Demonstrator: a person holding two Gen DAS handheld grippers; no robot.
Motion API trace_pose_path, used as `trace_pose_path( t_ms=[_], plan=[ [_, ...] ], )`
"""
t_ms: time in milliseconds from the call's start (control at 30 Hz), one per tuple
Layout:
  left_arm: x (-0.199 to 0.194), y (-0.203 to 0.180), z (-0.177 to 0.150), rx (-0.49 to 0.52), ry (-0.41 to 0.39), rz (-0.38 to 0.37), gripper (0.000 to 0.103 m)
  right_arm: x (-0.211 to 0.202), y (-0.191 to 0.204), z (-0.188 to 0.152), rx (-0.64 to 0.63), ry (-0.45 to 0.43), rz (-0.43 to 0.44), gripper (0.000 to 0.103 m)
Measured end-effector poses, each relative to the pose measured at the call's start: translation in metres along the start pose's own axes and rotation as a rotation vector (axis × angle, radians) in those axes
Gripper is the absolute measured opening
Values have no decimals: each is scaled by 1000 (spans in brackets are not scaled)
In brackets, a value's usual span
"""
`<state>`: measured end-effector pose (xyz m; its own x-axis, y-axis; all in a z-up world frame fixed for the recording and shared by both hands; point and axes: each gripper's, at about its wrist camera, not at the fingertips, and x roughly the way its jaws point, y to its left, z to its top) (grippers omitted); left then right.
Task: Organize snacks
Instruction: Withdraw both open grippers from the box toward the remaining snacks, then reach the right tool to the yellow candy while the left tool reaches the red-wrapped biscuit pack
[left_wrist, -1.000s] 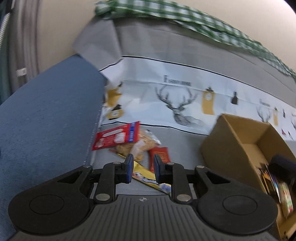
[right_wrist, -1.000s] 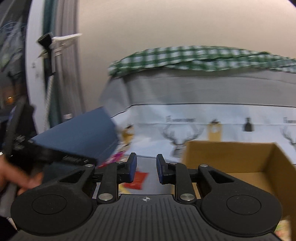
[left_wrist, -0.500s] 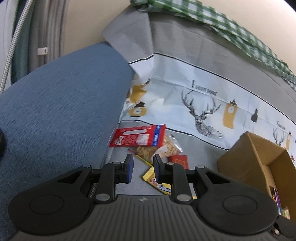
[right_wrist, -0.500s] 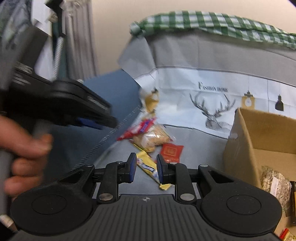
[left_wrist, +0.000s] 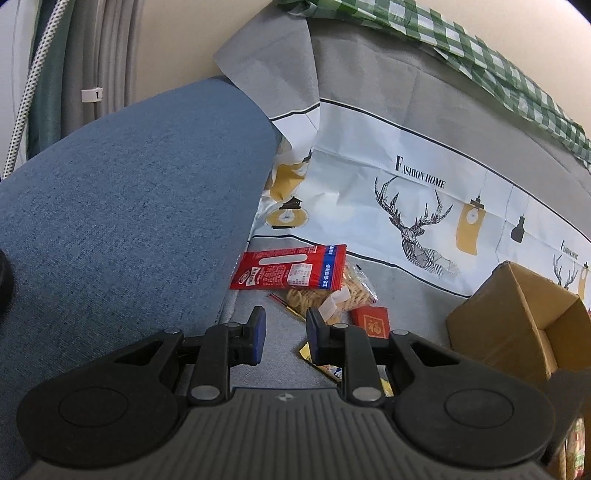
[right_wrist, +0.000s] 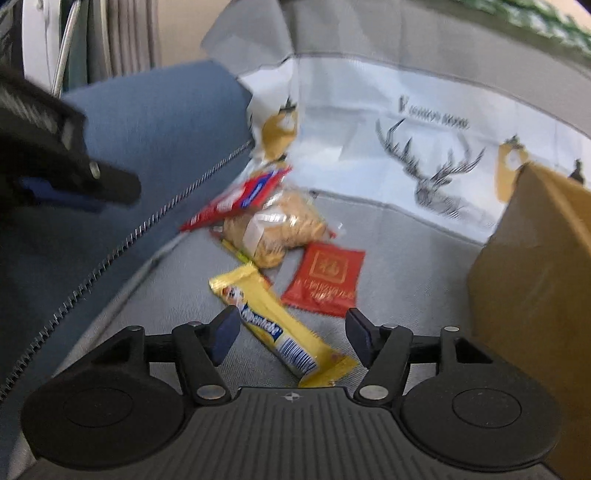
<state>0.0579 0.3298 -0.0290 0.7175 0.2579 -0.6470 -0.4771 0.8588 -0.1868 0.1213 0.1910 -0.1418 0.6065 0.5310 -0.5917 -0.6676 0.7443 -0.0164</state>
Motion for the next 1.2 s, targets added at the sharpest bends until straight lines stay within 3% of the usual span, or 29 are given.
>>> trace_pose_path(
  t_ms=[100,200,267,400,667,900,1000,1067,1133,1200],
  plan=[
    [1,-2,0,11,2,2,25,7,0,-6,-5,52,21,61],
    [-1,0,1,0,-5,-10,25,1,3,-9,-18,60,62,31],
    [-1,1,2,-8,-9,-15,25,-7,4,-10,-30,48,75,28],
    [-4,4,2,-36,-15,-27,25,-30,-1,-13,11,55,86,26],
    [0,0,10,-36,-40,-62,25,-104,-6,-52,-6,49,-34,27],
    [31,-23,12,64,-27,-37,29,-105,-5,-67,1,114,33,29],
    [47,-33,12,111,-24,-9,52,-85,-11,-69,28,170,21,33],
    [58,-38,13,132,-33,6,69,-77,-12,-66,48,183,43,43],
    [66,-44,16,146,-47,26,82,-74,-8,-65,30,174,44,48],
    [76,-51,20,156,-71,32,84,-70,-5,-65,22,178,47,51]
  ],
)
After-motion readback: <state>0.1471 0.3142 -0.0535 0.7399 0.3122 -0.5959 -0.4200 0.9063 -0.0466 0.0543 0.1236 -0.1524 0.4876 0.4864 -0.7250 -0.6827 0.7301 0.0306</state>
